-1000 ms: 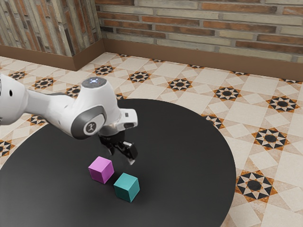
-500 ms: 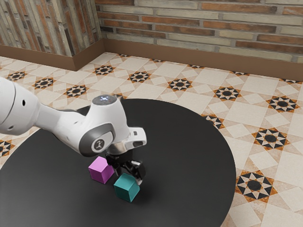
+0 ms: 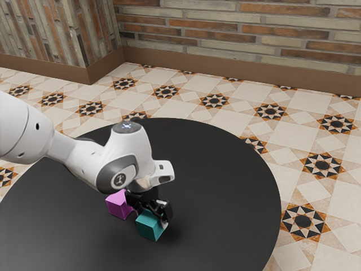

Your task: Pick up the blue block with one arm, and put the blue block on the pink block with one arm

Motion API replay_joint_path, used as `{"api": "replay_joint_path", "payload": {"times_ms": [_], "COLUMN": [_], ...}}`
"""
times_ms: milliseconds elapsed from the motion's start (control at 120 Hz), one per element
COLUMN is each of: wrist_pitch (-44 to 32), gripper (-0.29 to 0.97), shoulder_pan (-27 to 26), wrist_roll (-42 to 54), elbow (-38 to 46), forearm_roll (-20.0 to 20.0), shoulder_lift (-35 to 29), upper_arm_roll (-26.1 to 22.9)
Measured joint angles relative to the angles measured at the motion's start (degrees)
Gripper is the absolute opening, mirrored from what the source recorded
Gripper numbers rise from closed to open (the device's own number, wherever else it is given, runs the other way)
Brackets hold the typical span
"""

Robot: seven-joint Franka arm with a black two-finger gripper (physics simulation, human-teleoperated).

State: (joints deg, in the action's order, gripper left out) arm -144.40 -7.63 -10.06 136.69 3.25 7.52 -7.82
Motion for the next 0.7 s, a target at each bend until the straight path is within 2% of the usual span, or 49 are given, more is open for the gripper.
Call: {"api": "replay_joint_path", "payload": {"times_ms": [208, 475, 700], "wrist_pitch": [-0.16, -0.22, -0.11], "gripper": [0.63, 0.38, 0.35], "shoulder_pan": [-0.09, -0.05, -0.09], "wrist_roll": [-0.42, -0.89, -1.88], "elbow": [0.41, 0.45, 0.44], "forearm_roll": [-0.03, -0.17, -0.93], "shoulder_lift": [0.06, 0.06, -0.52], "upper_arm_roll": [0.0, 0.01, 0.07]}}
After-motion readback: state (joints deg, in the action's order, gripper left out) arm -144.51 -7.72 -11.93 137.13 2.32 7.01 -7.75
